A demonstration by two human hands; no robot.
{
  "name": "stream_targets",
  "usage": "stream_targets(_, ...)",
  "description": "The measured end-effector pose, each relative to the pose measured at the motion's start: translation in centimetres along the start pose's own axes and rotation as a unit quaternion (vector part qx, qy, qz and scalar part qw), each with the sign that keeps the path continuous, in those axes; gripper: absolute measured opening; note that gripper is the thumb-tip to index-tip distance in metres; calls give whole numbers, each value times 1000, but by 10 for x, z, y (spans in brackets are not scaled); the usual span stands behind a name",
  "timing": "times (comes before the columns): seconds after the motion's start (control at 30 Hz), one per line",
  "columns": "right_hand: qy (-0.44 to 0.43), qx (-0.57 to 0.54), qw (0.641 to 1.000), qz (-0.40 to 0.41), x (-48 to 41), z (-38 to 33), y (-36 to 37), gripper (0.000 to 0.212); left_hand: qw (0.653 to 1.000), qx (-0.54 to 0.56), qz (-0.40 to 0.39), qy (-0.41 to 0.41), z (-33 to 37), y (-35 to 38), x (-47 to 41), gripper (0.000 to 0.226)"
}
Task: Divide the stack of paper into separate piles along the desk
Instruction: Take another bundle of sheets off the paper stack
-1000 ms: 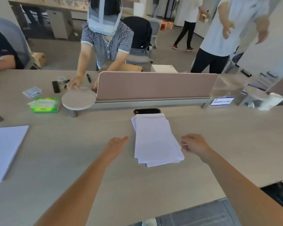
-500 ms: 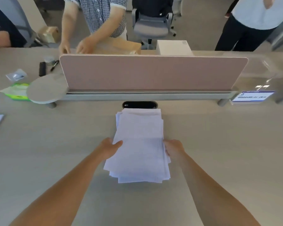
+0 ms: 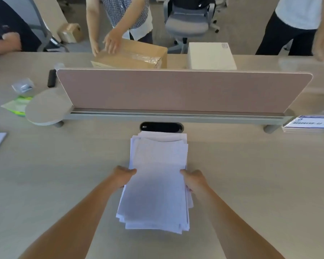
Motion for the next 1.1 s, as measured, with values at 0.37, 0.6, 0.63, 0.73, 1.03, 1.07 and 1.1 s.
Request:
stream_targets(0.37, -39, 146, 985, -88, 15, -11, 28, 78, 1000, -7, 17, 23, 8, 24, 12, 57)
stream_targets(0.6, -72, 192, 977, -51, 31, -12, 32, 81, 997, -40, 55, 29, 3, 26, 10, 64)
stream_targets(0.63, -85, 206, 974, -45, 35, -13, 33, 79, 997, -39, 58, 24, 3, 25, 9, 64)
stream_targets(0.73, -147, 244, 959, -10, 46, -17, 35, 75, 997, -35, 64, 14, 0, 21, 8, 62)
stream_targets(1.03, -259, 199, 943, 71, 63, -20, 48, 65, 997, -66, 46, 9, -6, 20, 3, 70)
stream_targets(1.07, -242, 127, 959, 70, 64, -19, 48, 63, 996, -76, 41, 13, -6, 21, 3, 74)
stream_targets(1.1, -198, 53, 977, 59, 62, -18, 48, 64, 996, -75, 33, 17, -6, 22, 2, 76)
Point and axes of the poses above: each hand's wrist, its own x-axis away from the middle knuckle, its own y-axis out of the palm, z = x × y, the point moved 2 cm from there along -x, towards the middle knuckle, and after that the axes turned 14 degrees about z, right-handed, at the moved point
